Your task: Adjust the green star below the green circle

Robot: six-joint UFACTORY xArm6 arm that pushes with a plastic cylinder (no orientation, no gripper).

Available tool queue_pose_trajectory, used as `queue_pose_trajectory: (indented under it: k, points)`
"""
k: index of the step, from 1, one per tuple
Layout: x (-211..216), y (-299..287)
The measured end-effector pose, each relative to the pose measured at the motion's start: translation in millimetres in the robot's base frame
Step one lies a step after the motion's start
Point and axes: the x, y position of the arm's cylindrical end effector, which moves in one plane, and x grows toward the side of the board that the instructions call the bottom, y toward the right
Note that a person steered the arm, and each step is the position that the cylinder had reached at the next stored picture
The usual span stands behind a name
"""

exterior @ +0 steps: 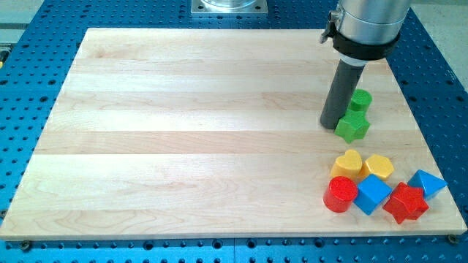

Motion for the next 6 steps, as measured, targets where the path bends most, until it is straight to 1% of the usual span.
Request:
queue_pose_trajectory:
  k: [1,2,3,4,6]
  points:
    - [5,-25]
    - [20,-63]
    - [29,-37]
    - [26,14]
    - [26,19]
